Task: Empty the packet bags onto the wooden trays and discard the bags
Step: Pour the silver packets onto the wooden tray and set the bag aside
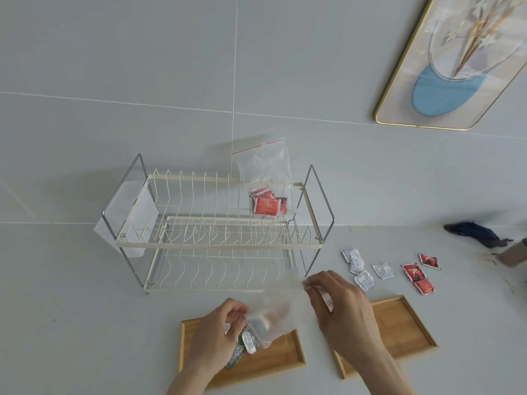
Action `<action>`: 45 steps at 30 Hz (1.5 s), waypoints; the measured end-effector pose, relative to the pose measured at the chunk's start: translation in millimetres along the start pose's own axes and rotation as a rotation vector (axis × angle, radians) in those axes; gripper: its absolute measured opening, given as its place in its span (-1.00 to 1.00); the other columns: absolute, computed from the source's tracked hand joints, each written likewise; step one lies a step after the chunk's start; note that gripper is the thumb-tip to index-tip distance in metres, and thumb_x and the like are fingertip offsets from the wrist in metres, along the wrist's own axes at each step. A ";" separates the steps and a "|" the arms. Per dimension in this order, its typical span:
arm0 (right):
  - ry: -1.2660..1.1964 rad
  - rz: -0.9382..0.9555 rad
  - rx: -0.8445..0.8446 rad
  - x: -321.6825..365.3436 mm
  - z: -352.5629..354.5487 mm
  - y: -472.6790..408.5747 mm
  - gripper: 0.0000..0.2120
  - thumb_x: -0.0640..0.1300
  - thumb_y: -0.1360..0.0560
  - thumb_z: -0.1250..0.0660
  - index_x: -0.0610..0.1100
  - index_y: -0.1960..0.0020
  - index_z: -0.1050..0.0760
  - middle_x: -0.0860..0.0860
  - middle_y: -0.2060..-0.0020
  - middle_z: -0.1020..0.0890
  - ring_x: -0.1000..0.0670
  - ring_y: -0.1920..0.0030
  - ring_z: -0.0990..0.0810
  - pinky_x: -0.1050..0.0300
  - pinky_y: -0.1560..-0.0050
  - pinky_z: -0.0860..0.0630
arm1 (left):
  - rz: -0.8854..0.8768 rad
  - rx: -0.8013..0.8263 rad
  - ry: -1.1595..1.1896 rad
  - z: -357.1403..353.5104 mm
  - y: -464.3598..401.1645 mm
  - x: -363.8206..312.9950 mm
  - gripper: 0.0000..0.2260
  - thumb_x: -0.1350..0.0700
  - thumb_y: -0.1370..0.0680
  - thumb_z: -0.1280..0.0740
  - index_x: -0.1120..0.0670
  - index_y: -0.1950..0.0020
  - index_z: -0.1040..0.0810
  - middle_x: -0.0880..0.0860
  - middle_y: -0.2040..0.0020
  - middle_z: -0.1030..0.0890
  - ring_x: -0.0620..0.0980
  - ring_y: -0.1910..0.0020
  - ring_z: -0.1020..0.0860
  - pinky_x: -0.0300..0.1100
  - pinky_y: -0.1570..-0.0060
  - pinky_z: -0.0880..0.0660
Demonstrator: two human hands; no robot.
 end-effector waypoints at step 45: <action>-0.500 -0.555 0.664 117.6 -270.2 51.6 -0.70 -0.15 -0.49 -0.37 -0.07 -0.22 -0.58 -0.01 0.05 -0.68 -0.09 0.16 -0.70 -0.13 0.07 -0.71 | 0.767 -0.781 0.460 156.5 160.5 183.0 -0.64 0.20 -0.52 -0.30 -0.17 -0.23 -0.53 -0.12 0.01 -0.66 -0.01 0.04 -0.63 -0.03 0.12 -0.60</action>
Point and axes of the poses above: each hand's wrist, its own y-axis away from the middle knuckle, its own z-axis out of the back of the hand, x = y × z, the point moved 6 cm from there along -y, towards the middle knuckle
